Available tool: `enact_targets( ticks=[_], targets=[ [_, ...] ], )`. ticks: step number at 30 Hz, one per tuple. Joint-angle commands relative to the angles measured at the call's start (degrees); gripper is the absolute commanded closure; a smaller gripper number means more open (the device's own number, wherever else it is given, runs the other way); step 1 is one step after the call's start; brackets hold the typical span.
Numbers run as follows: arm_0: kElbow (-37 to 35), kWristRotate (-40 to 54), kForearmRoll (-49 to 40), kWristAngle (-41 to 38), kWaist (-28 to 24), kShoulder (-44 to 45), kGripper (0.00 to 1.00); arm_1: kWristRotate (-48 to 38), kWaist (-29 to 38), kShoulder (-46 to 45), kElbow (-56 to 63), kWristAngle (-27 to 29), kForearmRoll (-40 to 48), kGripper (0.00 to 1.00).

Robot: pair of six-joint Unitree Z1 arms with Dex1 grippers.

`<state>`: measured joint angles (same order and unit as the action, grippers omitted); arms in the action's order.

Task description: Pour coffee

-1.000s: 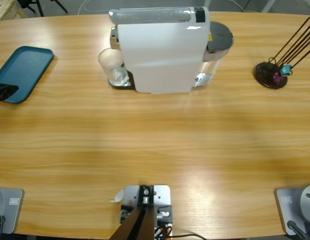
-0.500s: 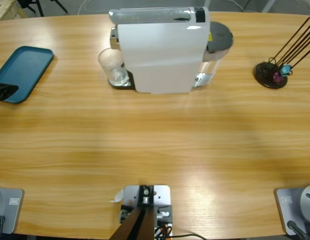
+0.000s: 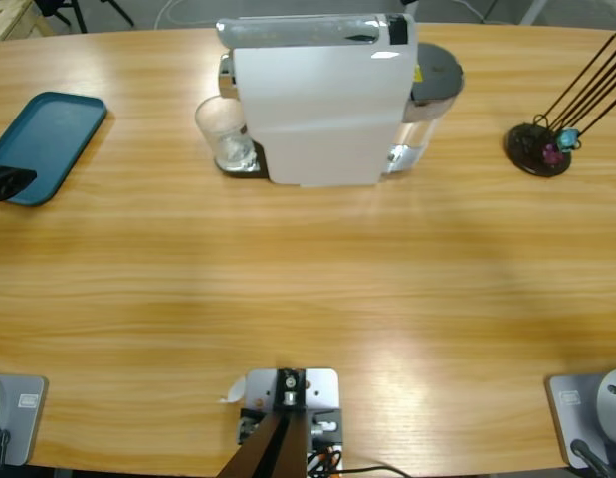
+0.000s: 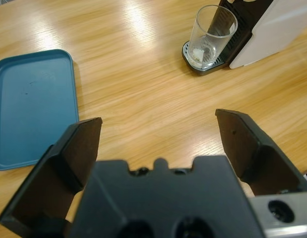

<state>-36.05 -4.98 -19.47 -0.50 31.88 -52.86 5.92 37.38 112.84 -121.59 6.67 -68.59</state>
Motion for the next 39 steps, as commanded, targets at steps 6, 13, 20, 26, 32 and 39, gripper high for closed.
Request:
enact_targets(
  ticks=[6, 13, 20, 26, 32, 39],
  targets=[
    [2.1, -0.6, 0.7, 0.4, -0.5, 0.9, 0.009, -1.2, 0.7, 4.2, 2.1, -1.4, 0.6, 1.000],
    [2.1, -0.6, 0.7, 0.4, -0.5, 1.0, 0.009, -1.8, 2.2, 4.3, 2.9, -1.6, 0.6, 1.000],
    [2.1, -0.6, 0.7, 0.4, -0.5, 1.0, 0.009, -2.7, 3.8, 4.7, 2.0, -1.5, 0.5, 1.000],
    [2.1, -0.6, 0.7, 0.4, -0.5, 1.0, 0.009, -2.8, 3.8, 4.0, 2.7, -0.8, 0.2, 1.000],
    [2.1, -0.6, 0.7, 0.3, -0.5, 1.0, 0.009, -1.4, 1.5, 2.0, -0.3, 2.8, -0.4, 1.000],
    [2.1, -0.6, 0.7, 0.3, -0.5, 0.9, 0.009, -0.7, 0.2, 2.1, -1.3, 2.9, -1.8, 1.000]
  ],
)
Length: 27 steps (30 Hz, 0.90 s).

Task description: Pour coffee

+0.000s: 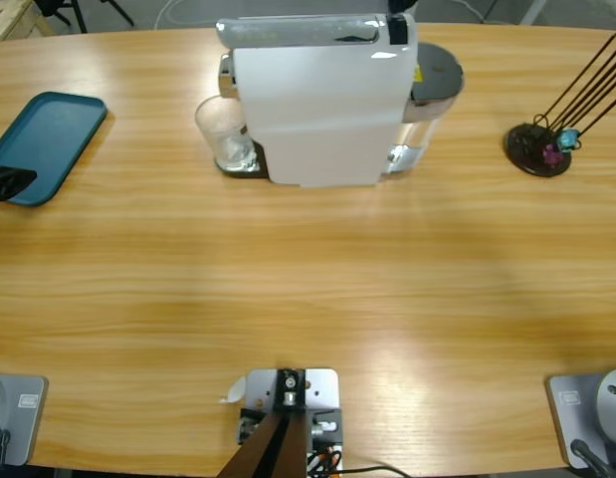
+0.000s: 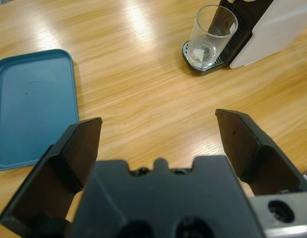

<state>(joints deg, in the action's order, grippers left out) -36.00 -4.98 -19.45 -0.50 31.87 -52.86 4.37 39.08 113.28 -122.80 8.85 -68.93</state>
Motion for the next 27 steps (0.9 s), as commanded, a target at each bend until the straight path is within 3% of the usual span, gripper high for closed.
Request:
enact_targets(
  ticks=[1, 27],
  targets=[
    [2.1, -0.6, 0.6, 0.3, -0.5, 0.9, 0.009, 0.8, -1.6, 1.9, 0.1, 0.5, -1.5, 1.000],
    [2.1, -0.6, 0.6, 0.2, -0.5, 1.0, 0.009, -1.1, 1.2, 3.7, 0.4, -0.1, -1.4, 1.000]
  ],
)
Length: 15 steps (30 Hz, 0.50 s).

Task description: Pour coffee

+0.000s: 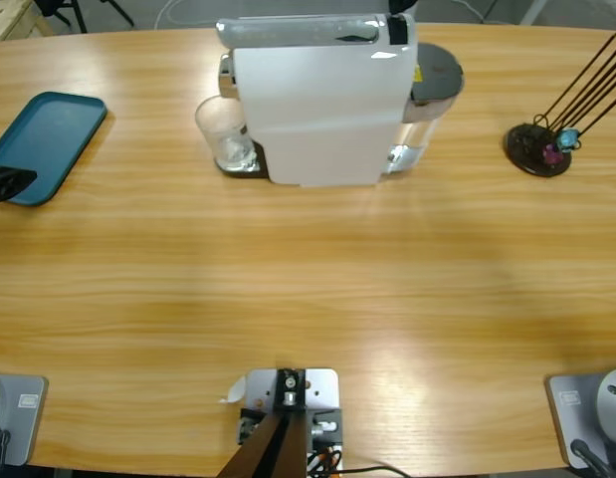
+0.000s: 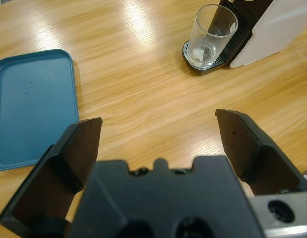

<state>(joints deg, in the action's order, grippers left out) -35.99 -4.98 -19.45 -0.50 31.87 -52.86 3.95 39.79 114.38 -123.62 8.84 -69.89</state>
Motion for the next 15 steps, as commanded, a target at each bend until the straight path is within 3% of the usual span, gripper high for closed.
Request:
enact_targets(
  ticks=[1, 15],
  targets=[
    [2.1, -0.6, 0.6, 0.2, -0.5, 1.0, 0.009, -0.7, 0.5, 2.6, 1.6, -0.2, -0.3, 1.000],
    [2.0, -0.6, 0.6, 0.3, -0.5, 0.9, 0.009, -2.4, 0.5, -0.7, 13.4, -0.6, 6.9, 1.000]
  ],
)
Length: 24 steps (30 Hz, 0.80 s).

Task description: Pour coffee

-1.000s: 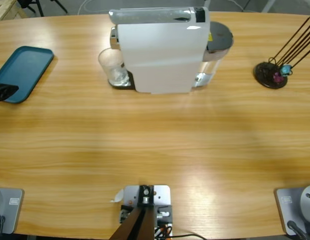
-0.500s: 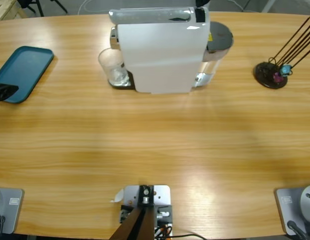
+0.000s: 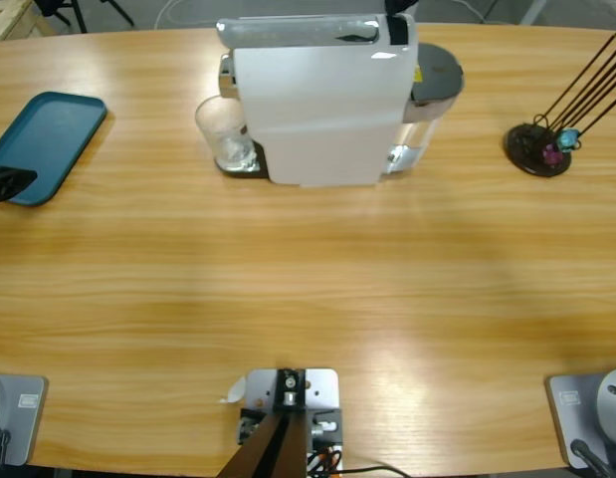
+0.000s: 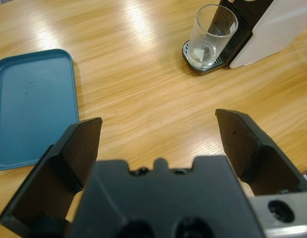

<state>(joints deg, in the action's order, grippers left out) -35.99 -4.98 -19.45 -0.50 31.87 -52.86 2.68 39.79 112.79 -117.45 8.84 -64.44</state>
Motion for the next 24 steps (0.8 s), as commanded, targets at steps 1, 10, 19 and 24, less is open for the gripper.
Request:
enact_targets(
  ticks=[1, 10, 19, 24],
  targets=[
    [2.0, -0.6, 0.6, 0.3, -0.5, 0.9, 0.009, -1.2, 0.5, 0.6, 7.4, -0.6, 1.4, 1.000],
    [2.0, -0.6, 0.6, 0.3, -0.5, 0.9, 0.009, -1.4, 0.5, 0.1, 7.0, -0.8, 1.2, 1.000],
    [2.1, -0.6, 0.6, 0.3, -0.5, 1.2, 0.002, -1.9, 0.6, -6.0, 7.2, -1.0, 4.3, 1.000],
    [2.2, -0.6, 0.9, 0.2, -0.5, 1.5, 0.000, -1.1, 0.1, -7.7, 3.4, -3.4, 0.3, 0.000]
  ],
)
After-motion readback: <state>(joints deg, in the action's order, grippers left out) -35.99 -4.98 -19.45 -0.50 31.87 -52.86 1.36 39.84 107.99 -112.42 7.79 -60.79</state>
